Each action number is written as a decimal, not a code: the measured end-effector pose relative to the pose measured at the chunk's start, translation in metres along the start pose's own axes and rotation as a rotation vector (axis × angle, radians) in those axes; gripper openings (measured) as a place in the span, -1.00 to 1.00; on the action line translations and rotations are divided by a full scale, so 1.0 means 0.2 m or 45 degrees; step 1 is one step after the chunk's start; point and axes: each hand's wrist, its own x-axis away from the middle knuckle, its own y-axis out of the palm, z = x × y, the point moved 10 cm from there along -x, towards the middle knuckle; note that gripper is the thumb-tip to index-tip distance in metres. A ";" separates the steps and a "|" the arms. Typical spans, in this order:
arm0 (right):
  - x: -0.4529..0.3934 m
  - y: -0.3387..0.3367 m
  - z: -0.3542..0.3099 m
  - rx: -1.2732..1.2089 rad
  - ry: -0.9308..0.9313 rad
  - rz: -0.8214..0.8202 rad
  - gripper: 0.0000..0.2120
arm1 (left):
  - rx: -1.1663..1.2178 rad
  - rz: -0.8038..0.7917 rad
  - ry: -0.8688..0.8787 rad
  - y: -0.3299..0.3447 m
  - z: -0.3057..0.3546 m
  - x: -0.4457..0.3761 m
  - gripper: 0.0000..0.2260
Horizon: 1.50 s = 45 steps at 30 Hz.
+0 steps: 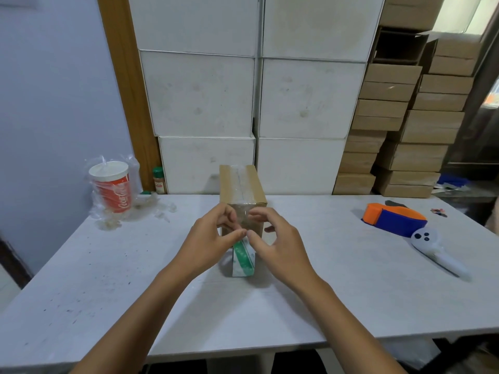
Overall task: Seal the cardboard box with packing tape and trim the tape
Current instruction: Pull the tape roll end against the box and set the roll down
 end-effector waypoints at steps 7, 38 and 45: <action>-0.04 -0.01 0.06 -0.210 0.189 0.049 -0.83 | 0.038 0.019 0.009 0.00 -0.01 0.02 -0.78; -0.12 0.04 0.04 0.190 -0.007 -0.252 -0.89 | -0.214 0.107 0.231 -0.03 0.02 0.05 -0.81; -0.10 0.04 0.04 0.158 -0.017 -0.253 -0.94 | -0.253 0.066 0.230 0.01 -0.02 0.03 -0.91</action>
